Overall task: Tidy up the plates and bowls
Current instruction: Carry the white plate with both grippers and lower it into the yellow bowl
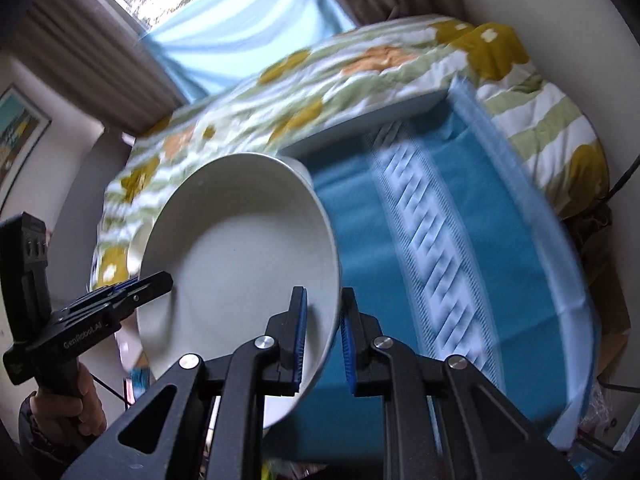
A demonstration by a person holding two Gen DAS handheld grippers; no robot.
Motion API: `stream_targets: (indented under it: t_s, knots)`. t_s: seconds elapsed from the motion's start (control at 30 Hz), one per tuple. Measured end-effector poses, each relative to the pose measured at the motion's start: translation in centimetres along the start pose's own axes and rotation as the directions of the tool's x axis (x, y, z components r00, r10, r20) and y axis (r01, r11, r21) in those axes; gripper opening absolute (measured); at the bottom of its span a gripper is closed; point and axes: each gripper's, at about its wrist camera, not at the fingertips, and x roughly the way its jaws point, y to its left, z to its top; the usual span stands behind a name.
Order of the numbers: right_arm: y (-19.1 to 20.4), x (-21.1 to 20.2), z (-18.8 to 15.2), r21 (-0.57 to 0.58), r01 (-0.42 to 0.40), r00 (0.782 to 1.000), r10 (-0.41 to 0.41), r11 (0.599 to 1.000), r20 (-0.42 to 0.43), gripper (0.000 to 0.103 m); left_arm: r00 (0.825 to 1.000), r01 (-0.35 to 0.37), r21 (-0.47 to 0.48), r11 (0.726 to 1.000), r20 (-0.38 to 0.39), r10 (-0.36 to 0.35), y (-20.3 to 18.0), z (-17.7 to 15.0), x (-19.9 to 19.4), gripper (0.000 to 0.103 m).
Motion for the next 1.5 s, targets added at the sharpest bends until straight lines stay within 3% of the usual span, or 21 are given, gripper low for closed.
stream_targets:
  t_s: [0.2,0.4,0.8,1.13,1.33,1.5]
  knots:
    - [2.1,3.0,-3.5,-0.076,-0.03,0.995,0.023,0.997,-0.1,0.015,0.998,-0.04,-0.14,0.989,-0.051,0.033,3.6,-6.5,0.6,0.015]
    - [3.3,5.9,-4.8,-0.173,-0.041,0.988,0.014,0.984,-0.156,0.015,0.998,-0.053,-0.274,0.96,-0.057,0.038,6.2,-10.3,1.9,0.015]
    - [4.8,8.3,-5.1,-0.264,-0.061,0.986,0.018,0.963,-0.164,0.015,0.996,-0.082,-0.351,0.933,-0.065,0.063,7.4,-11.3,4.0,0.016]
    - [4.8,8.3,-5.3,-0.284,-0.05,0.988,0.006,0.957,-0.154,0.015,0.984,-0.171,-0.271,0.947,-0.085,0.154,5.9,-10.8,4.6,0.016]
    - [5.1,8.3,-5.3,-0.297,-0.035,0.99,-0.006,0.954,-0.138,0.015,0.95,-0.311,-0.125,0.942,-0.083,0.302,3.2,-10.1,5.1,0.016]
    - [5.6,8.5,-5.1,-0.314,-0.009,0.994,-0.026,0.949,-0.106,0.015,0.927,-0.372,-0.048,0.927,-0.063,0.369,2.2,-10.3,5.0,0.016]
